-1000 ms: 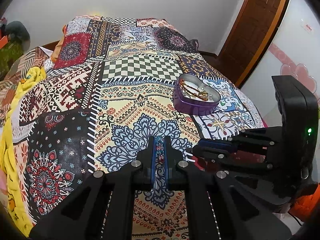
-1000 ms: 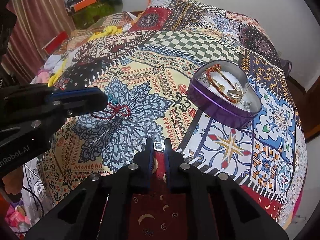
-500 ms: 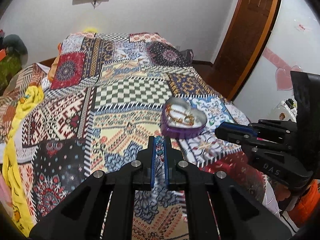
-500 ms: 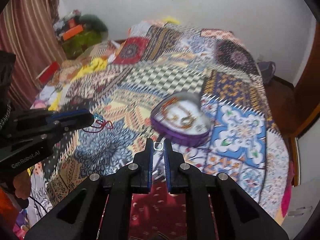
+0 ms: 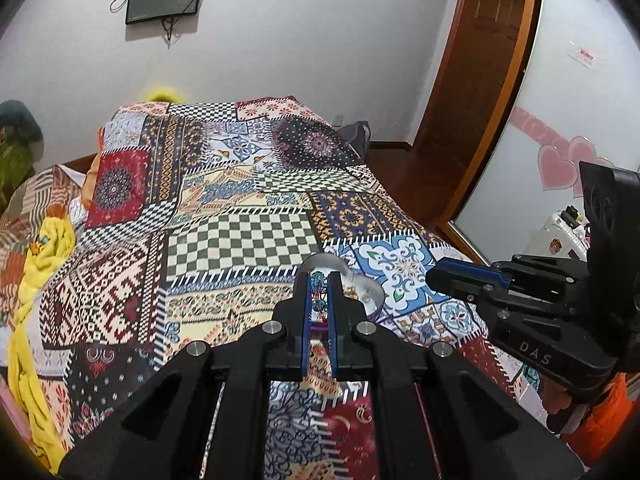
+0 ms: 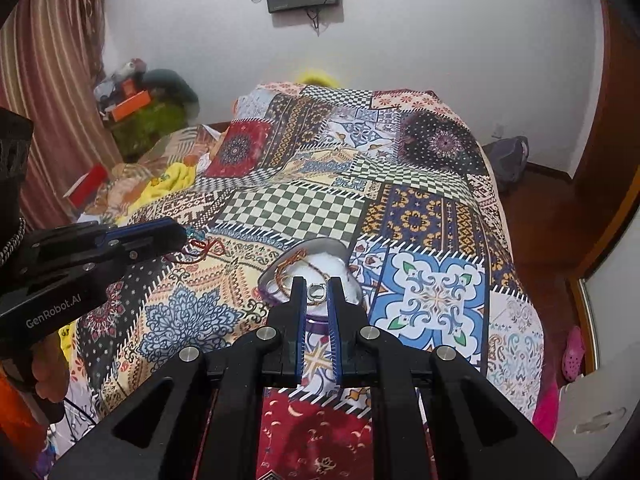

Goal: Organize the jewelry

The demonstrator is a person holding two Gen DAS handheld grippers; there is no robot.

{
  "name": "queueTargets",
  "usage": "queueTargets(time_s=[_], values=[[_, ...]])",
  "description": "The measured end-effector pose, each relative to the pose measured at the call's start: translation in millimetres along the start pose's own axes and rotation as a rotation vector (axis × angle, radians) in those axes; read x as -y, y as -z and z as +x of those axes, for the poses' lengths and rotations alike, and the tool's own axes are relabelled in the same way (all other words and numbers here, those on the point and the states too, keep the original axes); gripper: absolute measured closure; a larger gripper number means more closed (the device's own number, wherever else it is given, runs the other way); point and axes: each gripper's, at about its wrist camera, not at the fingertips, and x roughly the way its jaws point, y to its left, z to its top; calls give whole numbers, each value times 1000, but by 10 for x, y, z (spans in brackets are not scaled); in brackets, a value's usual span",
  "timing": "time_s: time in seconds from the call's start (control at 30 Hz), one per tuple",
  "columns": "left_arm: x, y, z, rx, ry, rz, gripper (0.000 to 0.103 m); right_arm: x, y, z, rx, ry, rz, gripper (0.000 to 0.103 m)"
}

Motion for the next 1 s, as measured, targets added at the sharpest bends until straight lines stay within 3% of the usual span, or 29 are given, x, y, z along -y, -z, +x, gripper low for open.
queueTargets(time_s=[0.4,1.0], values=[[73,-111,345,-29,24,17,97,133,-46,160,-8,-6,8,94],[-9,-49,1004,-155,56,6,97,180,55,626,-117,-55,-1,94]])
